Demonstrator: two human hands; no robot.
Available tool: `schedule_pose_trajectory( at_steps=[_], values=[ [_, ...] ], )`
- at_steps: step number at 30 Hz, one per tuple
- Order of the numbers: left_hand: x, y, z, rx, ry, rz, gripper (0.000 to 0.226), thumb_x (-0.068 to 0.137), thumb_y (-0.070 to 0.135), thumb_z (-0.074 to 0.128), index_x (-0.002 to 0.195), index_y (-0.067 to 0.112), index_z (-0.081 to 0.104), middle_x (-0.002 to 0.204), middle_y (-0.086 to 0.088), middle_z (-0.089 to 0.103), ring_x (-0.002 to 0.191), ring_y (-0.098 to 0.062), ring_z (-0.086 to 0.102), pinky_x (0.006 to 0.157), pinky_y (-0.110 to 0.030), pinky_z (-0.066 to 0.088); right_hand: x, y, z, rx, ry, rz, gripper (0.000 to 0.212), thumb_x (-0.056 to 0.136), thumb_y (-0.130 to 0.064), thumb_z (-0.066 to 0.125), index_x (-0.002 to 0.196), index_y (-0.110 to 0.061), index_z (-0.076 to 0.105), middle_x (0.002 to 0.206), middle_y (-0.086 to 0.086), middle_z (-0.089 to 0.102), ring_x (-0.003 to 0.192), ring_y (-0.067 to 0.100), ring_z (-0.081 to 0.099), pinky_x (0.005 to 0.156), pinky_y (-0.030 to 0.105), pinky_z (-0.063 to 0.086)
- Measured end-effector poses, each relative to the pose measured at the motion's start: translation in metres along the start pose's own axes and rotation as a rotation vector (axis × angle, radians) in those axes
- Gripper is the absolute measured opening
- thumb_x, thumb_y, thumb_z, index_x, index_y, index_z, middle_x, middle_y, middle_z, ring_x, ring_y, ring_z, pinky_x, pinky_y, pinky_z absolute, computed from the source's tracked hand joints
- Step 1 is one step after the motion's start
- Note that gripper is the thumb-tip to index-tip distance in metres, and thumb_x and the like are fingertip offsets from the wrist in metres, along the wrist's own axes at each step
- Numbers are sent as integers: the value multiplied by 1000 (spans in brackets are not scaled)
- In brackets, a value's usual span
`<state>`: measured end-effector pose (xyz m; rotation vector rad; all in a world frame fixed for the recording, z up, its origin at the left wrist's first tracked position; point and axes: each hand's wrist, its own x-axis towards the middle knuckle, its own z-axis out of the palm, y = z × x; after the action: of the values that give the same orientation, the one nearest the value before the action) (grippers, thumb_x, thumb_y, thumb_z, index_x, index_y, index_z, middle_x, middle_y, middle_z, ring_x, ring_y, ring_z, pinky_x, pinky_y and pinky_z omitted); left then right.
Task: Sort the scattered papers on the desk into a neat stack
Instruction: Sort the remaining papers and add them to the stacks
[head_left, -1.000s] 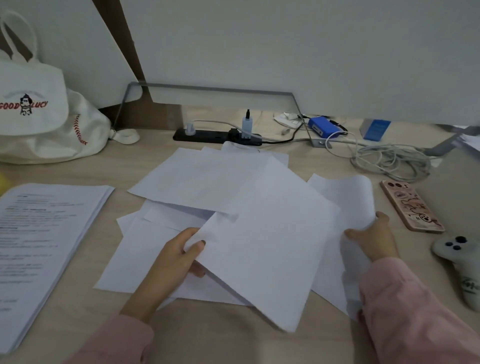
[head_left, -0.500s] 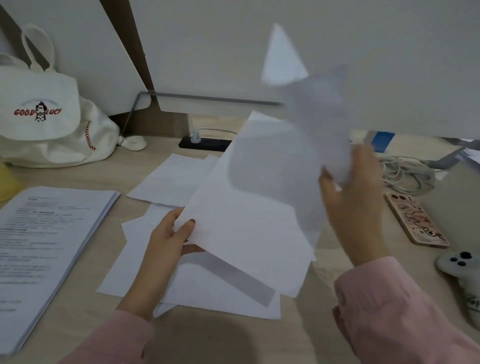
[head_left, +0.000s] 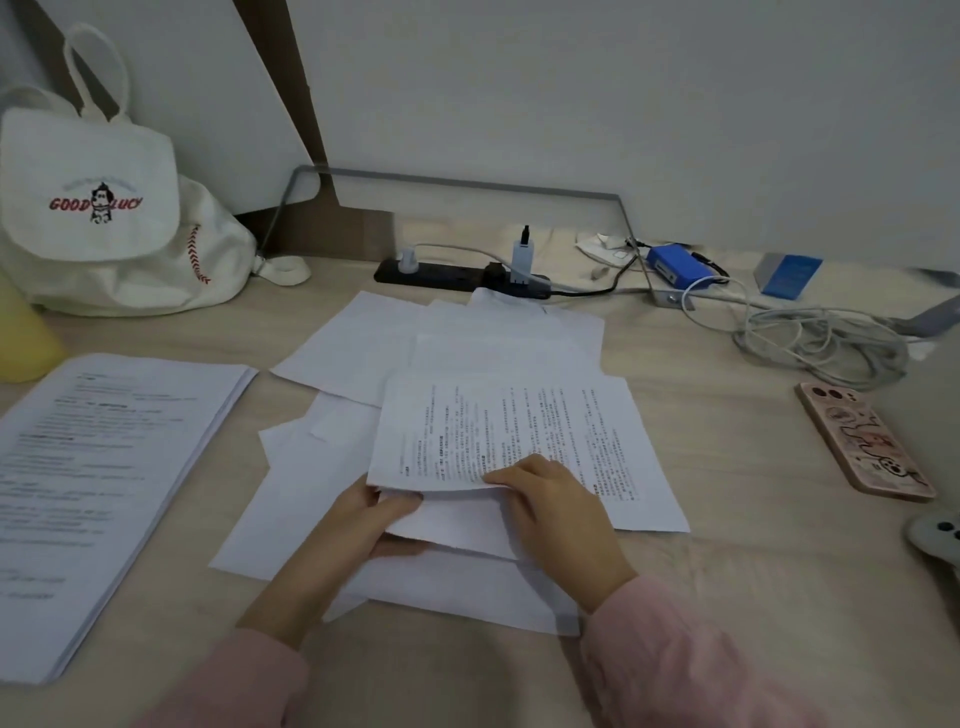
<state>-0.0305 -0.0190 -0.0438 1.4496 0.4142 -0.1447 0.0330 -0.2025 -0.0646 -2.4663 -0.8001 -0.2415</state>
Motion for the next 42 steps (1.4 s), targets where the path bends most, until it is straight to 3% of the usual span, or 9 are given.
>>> schedule_pose_trajectory(
  at_steps=[4,8,12,15,18,25,32,37,42],
  values=[
    [-6,20,4,334,299,208,19,94,9,46,93,25,57,102,3,63,94,-17,61,79,-24,49,11,13,-22,81,161,255,23,96,-20,44,106,-17,65,95,5,69,90,26,62,66,24,34],
    [-31,70,4,518,610,648,30,95,13,46,115,33,55,89,19,56,68,1,50,61,4,35,22,30,-53,263,408,431,19,95,-10,45,76,-12,44,58,-7,44,55,19,44,52,28,24],
    [-36,92,4,903,691,1057,32,91,2,48,119,8,61,103,7,61,86,-9,55,78,0,37,20,39,-65,322,449,500,37,95,-4,42,62,-21,33,58,-6,39,54,5,38,49,18,31],
    [-20,76,11,1138,580,1171,36,85,-2,47,115,6,64,117,-1,64,108,-13,61,99,-27,41,19,43,-66,348,452,556,32,94,-2,41,66,-17,38,60,-6,40,56,5,38,52,25,29],
    [-5,43,15,1287,395,1058,36,82,7,43,103,9,71,106,-4,72,99,-17,68,95,-36,40,17,48,-67,348,446,610,17,94,-3,40,77,-3,42,61,0,41,56,10,37,49,26,28],
    [1,-15,23,1212,55,706,36,74,24,41,88,28,75,82,17,73,68,2,67,54,-11,46,11,56,-73,337,503,673,16,94,-2,36,78,-2,36,59,4,37,53,13,34,54,33,12],
    [-3,-12,36,930,51,569,26,84,53,49,102,42,64,93,36,61,88,19,53,73,1,38,23,33,-84,59,543,463,23,97,-11,39,112,1,51,64,12,49,60,29,48,54,31,25],
    [10,5,18,839,185,431,53,82,61,44,128,36,50,127,26,49,120,5,43,99,-16,32,32,-11,-83,-266,115,270,33,98,-25,34,129,-19,44,76,6,59,69,29,58,54,30,28],
    [37,8,-22,978,382,147,75,86,43,56,146,15,21,152,-7,24,138,-25,25,108,-40,28,37,-20,-40,140,-413,324,50,94,-49,38,139,-29,33,132,-1,55,116,18,56,95,33,44]
  ],
)
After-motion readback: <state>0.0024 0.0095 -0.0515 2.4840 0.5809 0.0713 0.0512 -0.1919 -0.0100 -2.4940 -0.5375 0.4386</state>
